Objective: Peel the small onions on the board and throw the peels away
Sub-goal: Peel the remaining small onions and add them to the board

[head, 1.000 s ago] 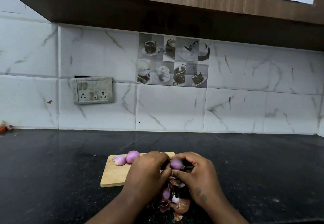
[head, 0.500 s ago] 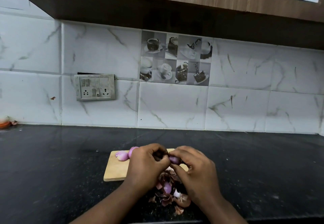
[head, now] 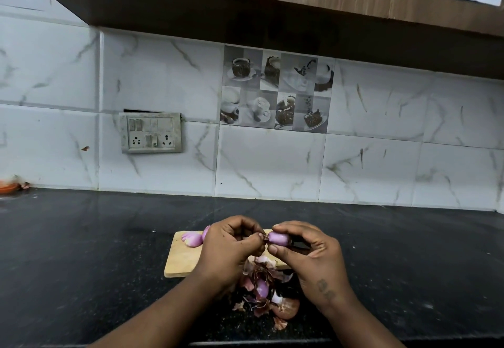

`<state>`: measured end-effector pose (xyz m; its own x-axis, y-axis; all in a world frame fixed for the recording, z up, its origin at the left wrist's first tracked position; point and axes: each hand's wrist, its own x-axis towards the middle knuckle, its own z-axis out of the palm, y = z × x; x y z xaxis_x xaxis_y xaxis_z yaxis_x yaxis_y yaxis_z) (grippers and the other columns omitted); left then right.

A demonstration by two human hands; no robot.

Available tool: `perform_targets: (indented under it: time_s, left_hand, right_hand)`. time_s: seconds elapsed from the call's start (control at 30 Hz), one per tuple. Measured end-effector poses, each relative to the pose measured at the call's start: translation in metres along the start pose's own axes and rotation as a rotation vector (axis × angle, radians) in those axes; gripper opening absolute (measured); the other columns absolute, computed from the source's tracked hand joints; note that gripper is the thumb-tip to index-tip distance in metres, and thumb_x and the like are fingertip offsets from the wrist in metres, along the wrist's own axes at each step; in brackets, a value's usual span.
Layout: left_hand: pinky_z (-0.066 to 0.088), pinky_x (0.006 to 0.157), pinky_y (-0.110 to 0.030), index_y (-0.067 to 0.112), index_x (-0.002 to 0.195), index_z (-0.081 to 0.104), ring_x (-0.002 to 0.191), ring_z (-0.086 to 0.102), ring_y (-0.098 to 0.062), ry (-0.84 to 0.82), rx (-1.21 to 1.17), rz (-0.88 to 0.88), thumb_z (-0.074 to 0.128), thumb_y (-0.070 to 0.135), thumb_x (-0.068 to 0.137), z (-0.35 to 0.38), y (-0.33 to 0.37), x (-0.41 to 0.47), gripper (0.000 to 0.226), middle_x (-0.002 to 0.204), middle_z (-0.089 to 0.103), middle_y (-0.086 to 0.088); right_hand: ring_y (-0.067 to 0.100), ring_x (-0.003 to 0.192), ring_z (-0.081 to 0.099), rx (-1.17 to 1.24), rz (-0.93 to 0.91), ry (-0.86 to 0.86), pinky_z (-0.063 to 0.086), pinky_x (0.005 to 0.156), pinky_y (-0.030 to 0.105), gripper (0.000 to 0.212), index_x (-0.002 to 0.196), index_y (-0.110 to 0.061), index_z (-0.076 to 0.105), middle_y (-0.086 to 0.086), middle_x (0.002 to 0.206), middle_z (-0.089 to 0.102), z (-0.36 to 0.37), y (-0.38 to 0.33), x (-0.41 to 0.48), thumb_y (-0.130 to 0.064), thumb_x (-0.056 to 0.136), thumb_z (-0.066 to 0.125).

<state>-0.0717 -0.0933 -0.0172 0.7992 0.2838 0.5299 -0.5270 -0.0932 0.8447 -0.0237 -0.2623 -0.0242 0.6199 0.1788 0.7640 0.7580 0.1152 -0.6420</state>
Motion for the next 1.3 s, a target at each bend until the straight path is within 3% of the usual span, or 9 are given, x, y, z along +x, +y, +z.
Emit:
perform_targets:
  time_s: [0.17,0.27,0.4,0.53,0.7,0.87,1.03,1.23,1.3]
  left_hand:
    - [0.057,0.058,-0.025,0.003,0.080,0.072,0.059,0.065,-0.016,-0.026,-0.075,-0.074,0.068,-0.011,0.089,-0.005,0.000,0.004,0.016,0.070,0.070,-0.012]
    - [0.059,0.061,-0.028,0.001,0.087,0.072,0.064,0.068,-0.020,-0.057,-0.066,-0.095,0.064,-0.004,0.095,-0.003,-0.002,0.006,0.013,0.075,0.072,-0.013]
    - [0.059,0.069,-0.031,0.012,0.091,0.074,0.075,0.071,-0.022,-0.088,0.129,0.024,0.059,0.014,0.103,-0.002,-0.007,0.002,0.020,0.084,0.074,-0.008]
    - [0.057,0.072,-0.025,0.018,0.095,0.076,0.083,0.073,-0.020,-0.115,0.184,0.084,0.065,0.029,0.098,-0.002,-0.006,-0.002,0.016,0.088,0.076,-0.005]
    - [0.059,0.076,-0.038,0.016,0.092,0.077,0.085,0.073,-0.029,-0.125,0.177,0.032,0.081,0.026,0.086,-0.004,-0.011,0.001,0.012,0.088,0.077,-0.010]
    - [0.056,0.071,-0.028,0.020,0.086,0.076,0.076,0.069,-0.013,-0.120,0.198,0.053,0.081,0.019,0.087,-0.006,-0.014,0.003,0.006,0.083,0.075,-0.006]
    - [0.053,0.073,-0.023,0.021,0.085,0.074,0.080,0.068,-0.010,-0.142,0.261,0.119,0.077,0.014,0.091,-0.006,-0.011,0.002,0.009,0.083,0.074,-0.001]
    - [0.058,0.080,-0.041,0.027,0.091,0.072,0.086,0.070,-0.016,-0.141,0.349,0.133,0.073,0.024,0.094,-0.006,-0.009,0.000,0.004,0.091,0.073,0.003]
    - [0.059,0.080,-0.040,0.030,0.097,0.071,0.087,0.071,-0.013,-0.148,0.376,0.125,0.073,0.024,0.094,-0.005,-0.009,-0.002,0.007,0.096,0.073,0.008]
  right_hand:
    - [0.022,0.101,0.075,0.097,0.058,-0.033,0.061,0.091,0.037,0.034,0.092,-0.017,0.083,0.006,0.104,0.078,-0.002,-0.001,0.000,0.002,0.065,0.090]
    - [0.020,0.103,0.074,0.070,0.079,-0.015,0.060,0.093,0.039,0.036,0.095,-0.021,0.083,0.004,0.106,0.077,-0.002,0.002,0.003,0.001,0.066,0.090]
    - [0.016,0.103,0.074,0.030,0.082,-0.001,0.058,0.092,0.034,0.040,0.095,-0.026,0.083,-0.002,0.106,0.077,-0.004,0.003,0.003,0.001,0.067,0.090]
    - [0.012,0.101,0.074,-0.004,0.071,-0.006,0.058,0.087,0.024,0.041,0.094,-0.027,0.084,-0.006,0.105,0.077,-0.004,0.003,0.003,0.003,0.067,0.090]
    - [0.013,0.101,0.074,-0.046,0.042,-0.032,0.059,0.085,0.024,0.040,0.093,-0.021,0.083,-0.004,0.105,0.076,-0.004,0.003,0.003,0.008,0.066,0.088]
    - [0.013,0.097,0.075,-0.055,0.086,-0.051,0.059,0.081,0.023,0.038,0.093,-0.023,0.083,-0.005,0.102,0.076,-0.004,0.002,0.001,0.002,0.066,0.091]
    - [0.013,0.097,0.075,-0.030,0.137,-0.077,0.059,0.083,0.026,0.036,0.097,-0.023,0.082,-0.003,0.102,0.078,-0.003,-0.002,0.000,-0.003,0.069,0.090]
    - [0.010,0.095,0.075,-0.075,0.187,-0.083,0.060,0.082,0.026,0.038,0.099,-0.027,0.080,-0.005,0.101,0.079,-0.004,-0.002,0.001,-0.005,0.069,0.090]
    - [0.010,0.095,0.076,-0.071,0.211,-0.078,0.061,0.083,0.029,0.042,0.102,-0.027,0.079,-0.006,0.101,0.079,-0.004,0.000,0.001,-0.004,0.069,0.091]
